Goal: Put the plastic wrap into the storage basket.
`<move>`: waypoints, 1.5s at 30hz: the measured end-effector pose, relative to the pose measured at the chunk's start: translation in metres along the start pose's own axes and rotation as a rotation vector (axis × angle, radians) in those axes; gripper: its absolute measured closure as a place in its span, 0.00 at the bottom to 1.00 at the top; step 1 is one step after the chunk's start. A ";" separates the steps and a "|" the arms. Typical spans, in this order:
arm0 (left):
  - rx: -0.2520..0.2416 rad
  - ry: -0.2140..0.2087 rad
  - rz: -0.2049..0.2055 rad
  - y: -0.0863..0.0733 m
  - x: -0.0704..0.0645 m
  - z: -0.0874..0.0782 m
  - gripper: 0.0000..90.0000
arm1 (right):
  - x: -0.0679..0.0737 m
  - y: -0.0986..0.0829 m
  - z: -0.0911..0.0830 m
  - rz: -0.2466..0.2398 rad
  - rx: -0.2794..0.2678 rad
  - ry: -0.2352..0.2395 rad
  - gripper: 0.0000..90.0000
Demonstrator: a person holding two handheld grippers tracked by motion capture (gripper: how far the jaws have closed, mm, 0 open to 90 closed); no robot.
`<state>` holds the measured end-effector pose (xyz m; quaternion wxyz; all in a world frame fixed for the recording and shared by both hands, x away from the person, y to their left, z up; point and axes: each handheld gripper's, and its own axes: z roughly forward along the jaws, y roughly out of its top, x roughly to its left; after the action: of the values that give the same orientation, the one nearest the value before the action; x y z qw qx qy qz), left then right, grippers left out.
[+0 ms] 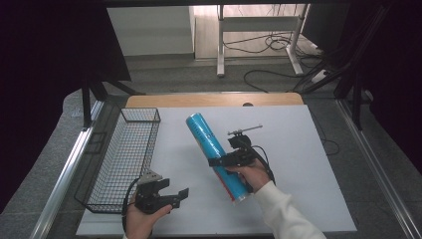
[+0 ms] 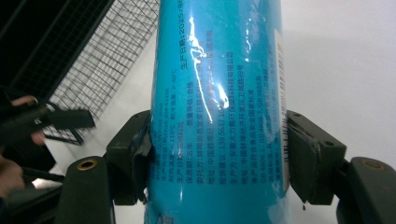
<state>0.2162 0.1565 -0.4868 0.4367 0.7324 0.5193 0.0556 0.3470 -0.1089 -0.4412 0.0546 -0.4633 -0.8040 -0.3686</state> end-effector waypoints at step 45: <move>0.056 -0.349 -0.475 0.089 -0.004 0.097 0.27 | 0.023 -0.043 0.005 -0.155 -0.128 -0.141 0.35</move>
<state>0.3300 0.0897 -0.4827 0.4999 0.6006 0.5946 -0.1895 0.3017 -0.1024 -0.4586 -0.0601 -0.4271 -0.8142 -0.3887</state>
